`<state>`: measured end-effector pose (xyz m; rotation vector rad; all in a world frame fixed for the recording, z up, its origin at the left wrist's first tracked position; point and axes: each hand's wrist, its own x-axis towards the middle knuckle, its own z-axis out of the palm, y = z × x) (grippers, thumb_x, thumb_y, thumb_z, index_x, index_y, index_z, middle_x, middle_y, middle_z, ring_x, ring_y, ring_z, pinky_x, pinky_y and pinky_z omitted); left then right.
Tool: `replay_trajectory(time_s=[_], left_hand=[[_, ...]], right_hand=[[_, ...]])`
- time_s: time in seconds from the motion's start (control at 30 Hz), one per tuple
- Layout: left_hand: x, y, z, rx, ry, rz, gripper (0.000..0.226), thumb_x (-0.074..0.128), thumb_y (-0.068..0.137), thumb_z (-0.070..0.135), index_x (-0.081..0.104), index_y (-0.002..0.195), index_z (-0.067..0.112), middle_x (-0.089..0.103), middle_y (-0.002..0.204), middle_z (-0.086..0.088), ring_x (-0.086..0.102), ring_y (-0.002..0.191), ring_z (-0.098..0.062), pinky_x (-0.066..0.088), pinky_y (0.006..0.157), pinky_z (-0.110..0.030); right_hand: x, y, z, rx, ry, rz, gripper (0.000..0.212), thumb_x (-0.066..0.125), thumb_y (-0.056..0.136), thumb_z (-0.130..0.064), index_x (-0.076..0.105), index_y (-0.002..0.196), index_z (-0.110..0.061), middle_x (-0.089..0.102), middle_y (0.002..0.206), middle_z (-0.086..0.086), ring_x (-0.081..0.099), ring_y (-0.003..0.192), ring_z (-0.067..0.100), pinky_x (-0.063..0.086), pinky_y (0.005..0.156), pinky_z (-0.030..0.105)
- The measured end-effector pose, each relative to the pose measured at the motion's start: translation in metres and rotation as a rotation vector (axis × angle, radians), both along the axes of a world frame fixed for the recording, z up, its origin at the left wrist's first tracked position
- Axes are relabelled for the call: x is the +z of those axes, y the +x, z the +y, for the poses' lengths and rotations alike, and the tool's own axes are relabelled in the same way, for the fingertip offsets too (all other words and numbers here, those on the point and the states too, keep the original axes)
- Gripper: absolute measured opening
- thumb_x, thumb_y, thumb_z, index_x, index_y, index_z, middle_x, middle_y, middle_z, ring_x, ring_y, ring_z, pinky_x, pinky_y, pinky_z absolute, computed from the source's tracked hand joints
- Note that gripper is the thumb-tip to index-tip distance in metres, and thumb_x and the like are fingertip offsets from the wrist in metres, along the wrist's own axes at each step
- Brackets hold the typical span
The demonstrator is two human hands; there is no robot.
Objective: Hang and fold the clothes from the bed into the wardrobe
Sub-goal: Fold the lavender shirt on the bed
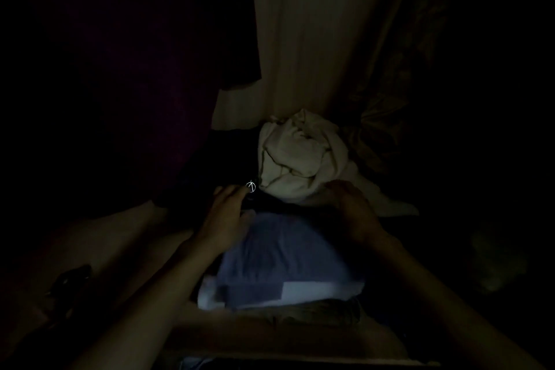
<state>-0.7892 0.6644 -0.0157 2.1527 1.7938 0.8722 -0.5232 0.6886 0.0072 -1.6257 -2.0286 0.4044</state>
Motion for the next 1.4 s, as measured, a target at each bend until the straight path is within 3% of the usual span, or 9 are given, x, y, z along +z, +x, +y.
replay_trajectory(time_s=[0.17,0.4,0.47,0.63,0.73,0.83,0.93,1.1,1.4], left_hand=[[-0.038,0.021,0.011,-0.082,-0.113,0.035,0.059,0.048,0.1,0.04,0.033,0.152,0.018,0.031,0.158,-0.004,0.026,0.143,-0.023,0.017,0.117,-0.028],[-0.086,0.026,-0.018,-0.13,-0.137,0.128,0.061,0.029,0.101,0.056,0.009,0.155,0.037,0.001,0.164,0.014,0.001,0.151,-0.007,-0.008,0.116,-0.018],[-0.097,0.03,-0.028,-0.132,-0.07,0.135,0.061,0.021,0.098,0.062,0.006,0.152,0.036,0.003,0.162,0.013,0.0,0.15,-0.007,-0.015,0.113,-0.013],[-0.101,0.029,-0.025,-0.122,-0.004,0.202,0.066,0.016,0.099,0.061,0.013,0.154,0.026,0.015,0.164,0.003,0.013,0.151,-0.015,-0.004,0.118,-0.017],[-0.103,0.026,-0.024,-0.121,-0.103,0.189,0.075,0.001,0.092,0.07,0.006,0.156,0.031,0.005,0.165,0.008,0.002,0.152,-0.01,-0.012,0.114,-0.015],[-0.093,0.024,-0.027,-0.119,-0.158,0.172,0.095,-0.011,0.082,0.078,0.02,0.156,0.027,0.018,0.164,0.004,0.016,0.15,-0.015,0.011,0.119,-0.026],[-0.07,0.027,-0.031,-0.121,-0.044,0.238,0.072,0.015,0.097,0.06,0.05,0.14,0.014,0.055,0.142,-0.012,0.056,0.126,-0.028,0.047,0.1,-0.032],[-0.038,0.034,-0.033,-0.187,-0.214,0.11,0.054,0.041,0.102,0.043,0.038,0.149,0.016,0.03,0.159,-0.008,0.027,0.143,-0.028,0.018,0.114,-0.03],[-0.005,0.041,-0.097,-0.188,-0.068,0.111,0.041,0.051,0.098,0.043,0.062,0.119,0.01,0.059,0.129,-0.008,0.05,0.122,-0.027,0.034,0.104,-0.031]], right_hand=[[-0.035,-0.017,-0.002,0.061,0.146,-0.164,0.065,0.063,0.09,-0.039,0.045,0.142,-0.004,0.042,0.148,0.02,0.039,0.137,0.035,0.034,0.113,0.043],[-0.075,-0.014,-0.037,0.179,0.1,-0.301,0.08,0.013,0.097,-0.063,0.045,0.143,-0.006,0.043,0.149,0.017,0.039,0.14,0.034,0.027,0.115,0.052],[-0.082,-0.009,-0.037,0.161,0.099,-0.277,0.075,0.018,0.098,-0.061,0.044,0.145,-0.008,0.042,0.15,0.016,0.038,0.14,0.032,0.028,0.115,0.052],[-0.077,-0.014,-0.04,0.162,0.131,-0.276,0.066,0.031,0.097,-0.054,0.046,0.144,-0.01,0.044,0.15,0.013,0.038,0.141,0.029,0.028,0.116,0.048],[-0.069,-0.016,-0.048,0.139,0.17,-0.266,0.056,0.045,0.097,-0.044,0.053,0.138,-0.007,0.05,0.144,0.014,0.046,0.135,0.031,0.033,0.114,0.049],[-0.068,-0.02,-0.061,0.114,0.193,-0.279,0.049,0.059,0.092,-0.03,0.059,0.13,0.0,0.058,0.135,0.018,0.054,0.126,0.036,0.042,0.105,0.055],[-0.066,-0.019,-0.077,0.1,0.172,-0.33,0.049,0.062,0.093,-0.027,0.056,0.133,0.001,0.054,0.139,0.02,0.05,0.13,0.038,0.04,0.107,0.054],[-0.049,-0.013,-0.106,0.051,0.113,-0.304,0.057,0.055,0.097,-0.039,0.044,0.144,-0.009,0.042,0.15,0.012,0.037,0.14,0.027,0.03,0.114,0.038],[-0.014,0.006,-0.166,0.051,0.206,-0.124,0.045,0.06,0.095,-0.035,0.054,0.134,-0.012,0.055,0.136,0.011,0.05,0.127,0.026,0.035,0.102,0.022]])
